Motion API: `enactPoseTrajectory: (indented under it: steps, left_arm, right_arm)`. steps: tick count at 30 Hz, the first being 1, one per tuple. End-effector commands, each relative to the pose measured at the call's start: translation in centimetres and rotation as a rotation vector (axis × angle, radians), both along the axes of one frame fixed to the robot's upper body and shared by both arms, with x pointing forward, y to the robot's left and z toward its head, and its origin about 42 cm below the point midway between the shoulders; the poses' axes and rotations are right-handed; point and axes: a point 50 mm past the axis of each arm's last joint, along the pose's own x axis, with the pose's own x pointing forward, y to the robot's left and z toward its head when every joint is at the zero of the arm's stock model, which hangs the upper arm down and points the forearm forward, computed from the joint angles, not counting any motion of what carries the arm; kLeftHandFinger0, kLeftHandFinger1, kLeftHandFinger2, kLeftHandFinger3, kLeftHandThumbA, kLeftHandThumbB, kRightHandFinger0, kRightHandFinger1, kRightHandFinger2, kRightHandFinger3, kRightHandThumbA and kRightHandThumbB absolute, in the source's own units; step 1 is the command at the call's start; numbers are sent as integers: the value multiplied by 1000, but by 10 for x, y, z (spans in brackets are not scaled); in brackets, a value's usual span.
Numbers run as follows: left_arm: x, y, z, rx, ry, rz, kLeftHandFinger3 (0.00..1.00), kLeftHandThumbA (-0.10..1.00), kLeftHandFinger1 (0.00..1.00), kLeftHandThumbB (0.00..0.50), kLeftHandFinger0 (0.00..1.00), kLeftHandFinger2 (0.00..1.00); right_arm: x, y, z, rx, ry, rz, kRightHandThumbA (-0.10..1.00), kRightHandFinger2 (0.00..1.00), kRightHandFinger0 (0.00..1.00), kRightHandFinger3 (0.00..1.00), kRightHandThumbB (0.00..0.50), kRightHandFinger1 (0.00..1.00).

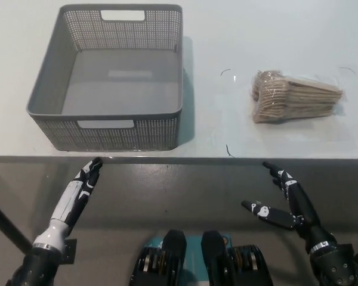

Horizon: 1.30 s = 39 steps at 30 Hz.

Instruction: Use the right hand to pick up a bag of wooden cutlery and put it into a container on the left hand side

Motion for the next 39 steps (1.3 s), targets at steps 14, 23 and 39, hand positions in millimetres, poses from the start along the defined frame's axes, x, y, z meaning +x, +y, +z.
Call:
enactPoseTrajectory:
  steps: [14,23,39]
  left_arm:
    - [-40,-26,7,-44,-100,-142,1000,1000,1000,293,1000,1000]
    - [-55,-31,12,-53,-92,-172,1000,1000,1000,293,1000,1000]
    - [-55,-30,23,-63,-132,-202,1000,1000,1000,273,1000,1000]
  right_arm:
    - [-55,20,20,70,-187,97,1000,1000,1000,1000,79,1000]
    - [-69,9,52,116,-352,41,959,1000,1000,1000,158,1000]
    - [-32,-53,215,-360,-701,-73,952,1000,1000,1000,320,1000]
